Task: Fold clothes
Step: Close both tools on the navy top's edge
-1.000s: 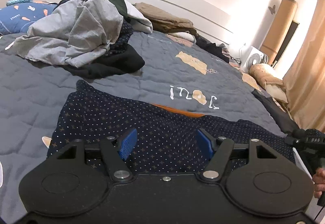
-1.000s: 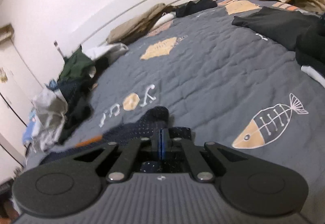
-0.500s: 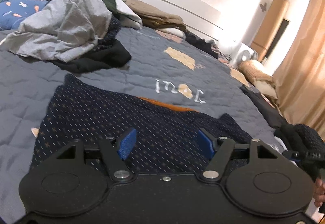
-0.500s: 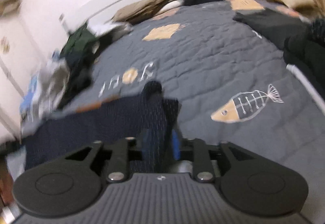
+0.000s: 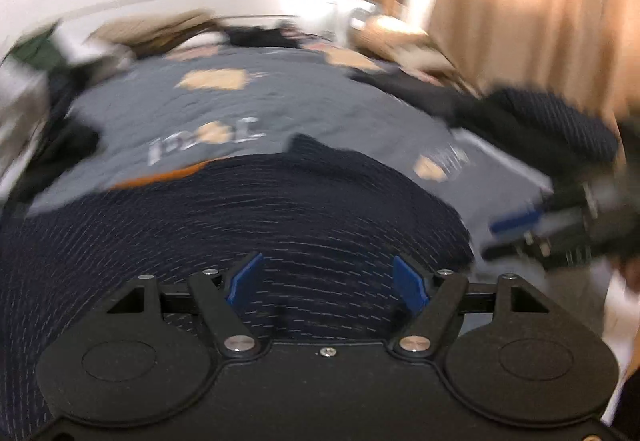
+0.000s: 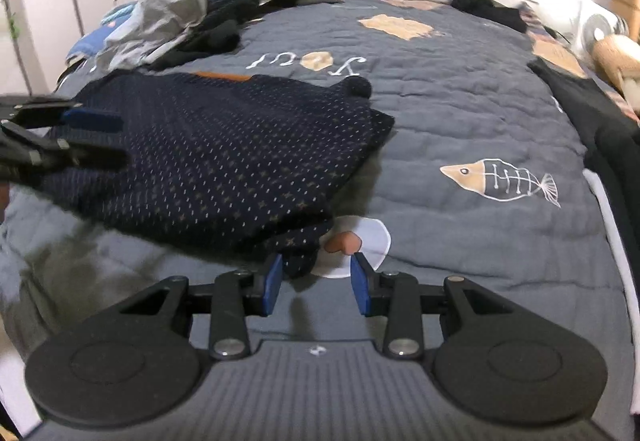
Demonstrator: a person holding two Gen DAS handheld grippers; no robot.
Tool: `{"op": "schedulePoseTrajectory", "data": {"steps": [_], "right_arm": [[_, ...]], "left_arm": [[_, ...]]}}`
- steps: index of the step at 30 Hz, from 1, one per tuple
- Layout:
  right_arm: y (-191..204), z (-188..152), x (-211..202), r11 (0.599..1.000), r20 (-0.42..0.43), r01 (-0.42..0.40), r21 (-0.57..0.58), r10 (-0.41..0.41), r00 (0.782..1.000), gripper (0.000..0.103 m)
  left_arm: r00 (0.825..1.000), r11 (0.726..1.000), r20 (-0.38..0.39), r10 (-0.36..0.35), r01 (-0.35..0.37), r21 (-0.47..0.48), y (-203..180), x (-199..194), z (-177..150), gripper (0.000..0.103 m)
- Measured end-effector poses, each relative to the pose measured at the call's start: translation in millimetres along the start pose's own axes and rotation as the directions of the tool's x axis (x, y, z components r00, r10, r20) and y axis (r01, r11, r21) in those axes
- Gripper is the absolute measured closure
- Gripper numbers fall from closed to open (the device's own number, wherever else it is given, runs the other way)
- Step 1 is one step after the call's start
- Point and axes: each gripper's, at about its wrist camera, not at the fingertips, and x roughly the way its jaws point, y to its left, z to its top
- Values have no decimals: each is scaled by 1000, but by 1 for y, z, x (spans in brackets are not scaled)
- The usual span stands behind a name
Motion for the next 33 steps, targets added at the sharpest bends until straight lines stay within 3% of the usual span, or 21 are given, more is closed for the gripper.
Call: {"op": "schedulePoseTrajectory", "data": {"steps": [3, 10, 20, 23, 24, 27, 28, 30, 33], "right_arm": [[2, -4, 7, 999, -19, -17, -33, 16, 1000, 67], [7, -12, 17, 995, -28, -38, -96, 35, 999, 67], [9, -10, 25, 991, 54, -9, -130, 16, 998, 67], [13, -12, 25, 985, 81, 9, -172, 5, 997, 79], [14, -13, 25, 981, 91, 14, -192, 3, 996, 90], [25, -14, 23, 953, 146, 74, -294, -32, 989, 95], [28, -15, 22, 939, 167, 100, -329, -46, 985, 96], [35, -17, 20, 901, 217, 160, -403, -76, 973, 97], [44, -17, 11, 829, 299, 254, -499, -111, 948, 98]], "left_arm": [[999, 992, -31, 13, -9, 130, -26, 19, -5, 33], [997, 953, -63, 55, -33, 302, -50, 49, -16, 33], [992, 935, -82, 94, -60, 349, -55, 60, -27, 33], [992, 939, -84, 93, -59, 340, -53, 60, -27, 33], [992, 940, -86, 91, -57, 338, -53, 60, -27, 33], [992, 938, -89, 87, -52, 342, -52, 60, -27, 33], [992, 937, -91, 85, -49, 345, -52, 60, -27, 36], [990, 941, -106, 93, -53, 335, -49, 61, -25, 68], [991, 965, -125, 47, -13, 261, -35, 58, -18, 80]]}}
